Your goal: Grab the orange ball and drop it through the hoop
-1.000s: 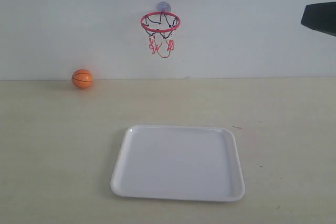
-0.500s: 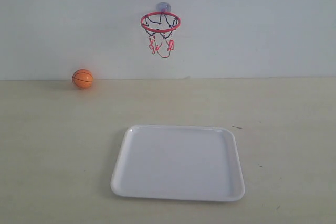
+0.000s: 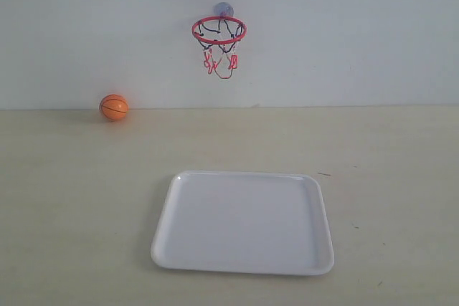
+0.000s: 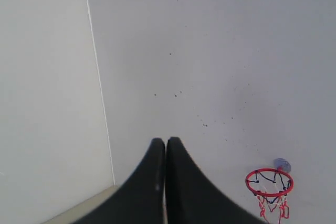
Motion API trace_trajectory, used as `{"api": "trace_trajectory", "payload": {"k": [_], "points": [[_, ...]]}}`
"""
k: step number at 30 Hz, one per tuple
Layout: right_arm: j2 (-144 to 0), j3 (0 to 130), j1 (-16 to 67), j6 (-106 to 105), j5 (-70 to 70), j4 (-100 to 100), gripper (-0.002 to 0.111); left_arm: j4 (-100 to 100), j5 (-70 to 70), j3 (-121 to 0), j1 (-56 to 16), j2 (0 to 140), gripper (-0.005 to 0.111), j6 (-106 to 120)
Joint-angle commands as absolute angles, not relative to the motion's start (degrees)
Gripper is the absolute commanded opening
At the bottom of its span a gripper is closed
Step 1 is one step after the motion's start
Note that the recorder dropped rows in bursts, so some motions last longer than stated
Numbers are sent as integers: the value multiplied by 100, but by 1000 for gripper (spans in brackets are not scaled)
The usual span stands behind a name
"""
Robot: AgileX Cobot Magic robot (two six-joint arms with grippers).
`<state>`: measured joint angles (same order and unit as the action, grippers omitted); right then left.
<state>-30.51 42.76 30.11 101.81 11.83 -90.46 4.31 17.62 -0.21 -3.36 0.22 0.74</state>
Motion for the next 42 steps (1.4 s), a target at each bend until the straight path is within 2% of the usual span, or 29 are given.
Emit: {"api": "trace_trajectory", "payload": {"k": [1, 3, 7, 9, 16, 24, 30, 35, 42], "points": [[-3183, 4266, 3036, 9862, 1222, -8900, 0, 493, 1750, 0, -326, 0, 4, 93], [-3206, 4192, 3036, 8765, 1158, -8027, 0, 493, 1750, 0, -326, 0, 4, 93], [-3206, 3748, 3036, 3783, 1002, -3631, 0, 493, 1750, 0, -326, 0, 4, 93], [-3206, 3511, 3036, 2174, 993, -1917, 0, 493, 1750, 0, -326, 0, 4, 93], [-3206, 2627, 3036, 136, 791, -496, 0, 493, 1750, 0, -326, 0, 4, 93], [-3195, 2398, 3036, 82, 659, -384, 0, 493, 1750, 0, -326, 0, 4, 93], [-3147, 2398, 3019, 284, 59, -384, 0, 493, 1750, 0, -326, 0, 4, 93], [-1655, 1723, 1965, 311, -239, -322, 0, 493, 1750, 0, -326, 0, 4, 93], [-445, 377, 1007, 442, -346, 249, 0, 493, 1750, 0, -326, 0, 4, 93]]}}
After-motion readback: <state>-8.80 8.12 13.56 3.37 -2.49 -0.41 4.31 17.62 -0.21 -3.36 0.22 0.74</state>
